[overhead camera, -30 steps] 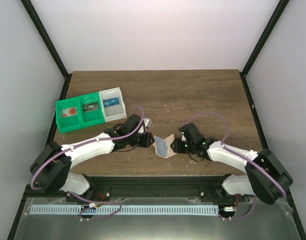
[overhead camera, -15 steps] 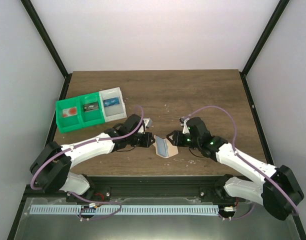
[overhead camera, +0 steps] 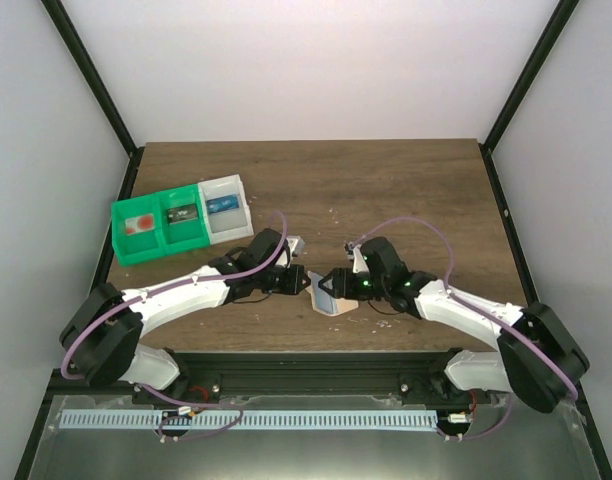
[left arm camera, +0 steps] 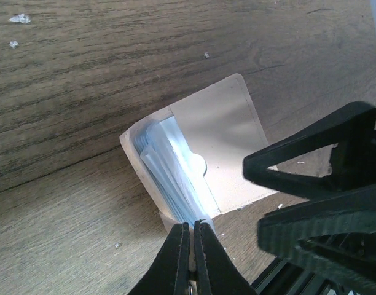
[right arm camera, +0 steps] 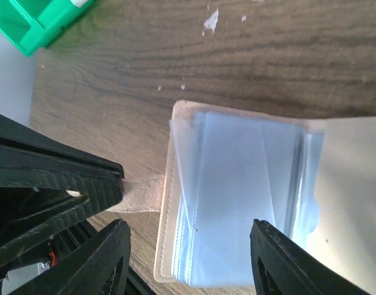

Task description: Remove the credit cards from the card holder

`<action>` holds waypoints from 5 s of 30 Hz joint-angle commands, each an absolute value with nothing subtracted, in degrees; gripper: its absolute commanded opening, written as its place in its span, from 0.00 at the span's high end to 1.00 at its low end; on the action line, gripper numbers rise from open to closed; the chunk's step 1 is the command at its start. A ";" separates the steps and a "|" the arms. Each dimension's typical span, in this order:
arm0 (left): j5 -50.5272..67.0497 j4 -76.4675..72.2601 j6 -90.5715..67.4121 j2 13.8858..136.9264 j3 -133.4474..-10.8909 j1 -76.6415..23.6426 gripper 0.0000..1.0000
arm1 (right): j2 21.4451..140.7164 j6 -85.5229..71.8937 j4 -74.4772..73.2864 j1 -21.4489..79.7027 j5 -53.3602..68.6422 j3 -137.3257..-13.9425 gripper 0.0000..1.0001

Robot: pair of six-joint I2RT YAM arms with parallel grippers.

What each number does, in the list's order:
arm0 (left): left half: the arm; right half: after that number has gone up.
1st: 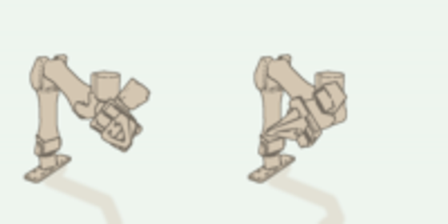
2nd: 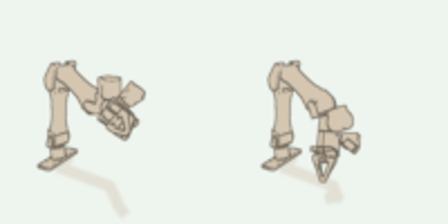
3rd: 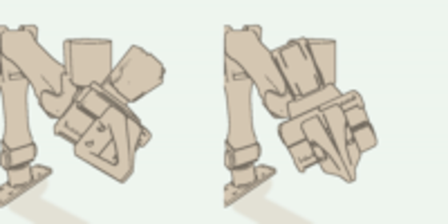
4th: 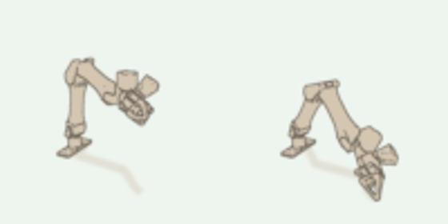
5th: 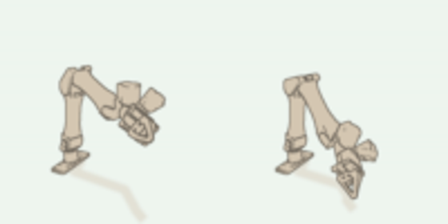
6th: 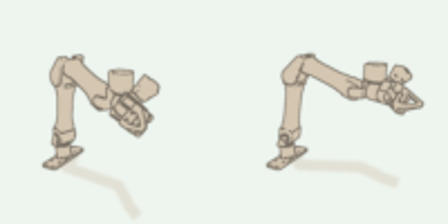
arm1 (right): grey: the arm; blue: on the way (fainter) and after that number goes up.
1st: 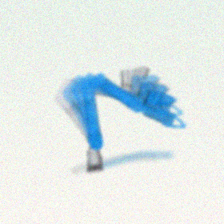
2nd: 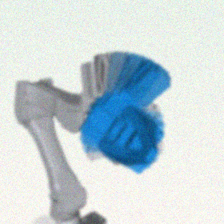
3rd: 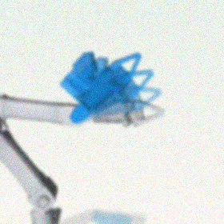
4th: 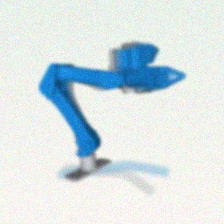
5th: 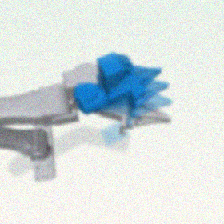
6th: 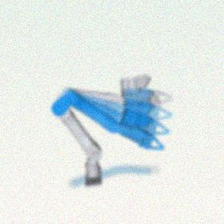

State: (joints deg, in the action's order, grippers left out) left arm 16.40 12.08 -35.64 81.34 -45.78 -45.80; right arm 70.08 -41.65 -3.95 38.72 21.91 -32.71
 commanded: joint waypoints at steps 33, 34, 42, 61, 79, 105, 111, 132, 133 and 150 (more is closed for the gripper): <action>16.25 10.20 -36.55 78.16 -43.88 -45.98 1.00 | 78.37 -41.30 -3.23 41.99 18.69 -31.62 0.53; 16.14 10.17 -36.70 78.09 -43.86 -46.01 1.00 | 78.10 -41.31 -3.73 41.93 18.15 -31.83 0.52; 16.28 8.88 -37.77 78.13 -42.36 -46.01 1.00 | 75.35 -40.46 -6.53 41.99 14.93 -32.27 0.52; 15.14 10.02 -36.88 77.87 -42.30 -45.98 1.00 | 72.77 -38.15 -10.94 41.93 8.01 -33.71 0.70; 15.93 9.00 -37.30 77.52 -41.95 -45.97 1.00 | 69.06 -39.14 -13.78 41.94 6.01 -35.85 0.63; 16.70 8.44 -37.37 77.87 -42.19 -45.98 1.00 | 80.04 -41.56 -1.73 43.90 21.09 -33.49 0.45; 16.66 8.52 -37.31 77.87 -42.19 -46.04 1.00 | 81.15 -41.33 -2.89 43.96 19.37 -33.53 0.50; 16.18 8.08 -37.79 77.78 -41.03 -46.04 1.00 | 78.43 -40.48 -15.73 43.95 4.60 -35.99 0.56; 16.21 8.13 -37.80 77.86 -40.98 -45.99 1.00 | 78.03 -40.51 -16.76 44.01 3.63 -36.39 0.56; 16.17 8.01 -37.92 77.42 -41.18 -45.98 1.00 | 71.16 -39.96 -8.97 44.02 15.16 -35.82 0.56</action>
State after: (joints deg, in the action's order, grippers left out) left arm 16.10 9.32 -37.52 78.56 -41.47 -45.80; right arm 70.39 -40.05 -13.63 43.38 9.45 -36.62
